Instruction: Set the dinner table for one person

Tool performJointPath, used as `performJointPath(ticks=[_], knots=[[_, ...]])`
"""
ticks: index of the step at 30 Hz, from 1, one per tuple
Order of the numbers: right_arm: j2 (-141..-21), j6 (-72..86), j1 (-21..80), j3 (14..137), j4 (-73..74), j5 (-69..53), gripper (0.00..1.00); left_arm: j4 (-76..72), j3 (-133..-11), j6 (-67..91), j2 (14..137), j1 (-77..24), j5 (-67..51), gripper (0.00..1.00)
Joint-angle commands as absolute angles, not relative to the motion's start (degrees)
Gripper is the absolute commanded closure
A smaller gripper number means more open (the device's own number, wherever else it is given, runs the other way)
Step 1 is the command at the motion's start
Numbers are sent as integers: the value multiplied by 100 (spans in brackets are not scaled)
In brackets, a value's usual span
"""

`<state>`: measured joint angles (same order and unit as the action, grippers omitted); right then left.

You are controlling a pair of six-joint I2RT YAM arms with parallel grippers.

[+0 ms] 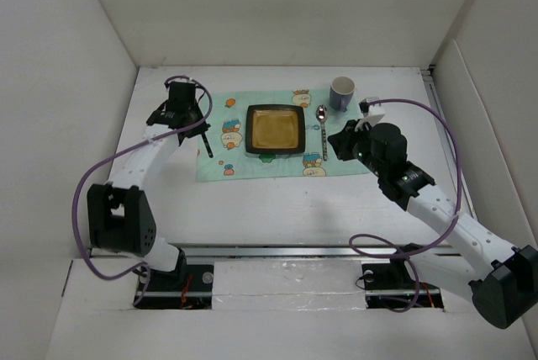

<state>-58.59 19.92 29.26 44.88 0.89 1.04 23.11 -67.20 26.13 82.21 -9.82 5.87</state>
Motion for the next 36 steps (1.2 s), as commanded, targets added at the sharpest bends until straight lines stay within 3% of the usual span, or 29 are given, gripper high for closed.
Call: performJointPath(ticks=[1,6,16,36], knots=[[-5880,1978,2892,4447,-316,88,91,1864,-7478,1866,8970,-1194,615,100],[-5880,1969,2944,4439,-343,167,91,2310,-8646,1300,10062,-2073,1783,100],[-5976,1960,2944,4474,-308,202,91,2206,-8736,1573,10783,-2013,1178,100],[-6108,1934,3059,4535,-264,272,91,2188,-8965,1283,11505,-2013,1327,100]])
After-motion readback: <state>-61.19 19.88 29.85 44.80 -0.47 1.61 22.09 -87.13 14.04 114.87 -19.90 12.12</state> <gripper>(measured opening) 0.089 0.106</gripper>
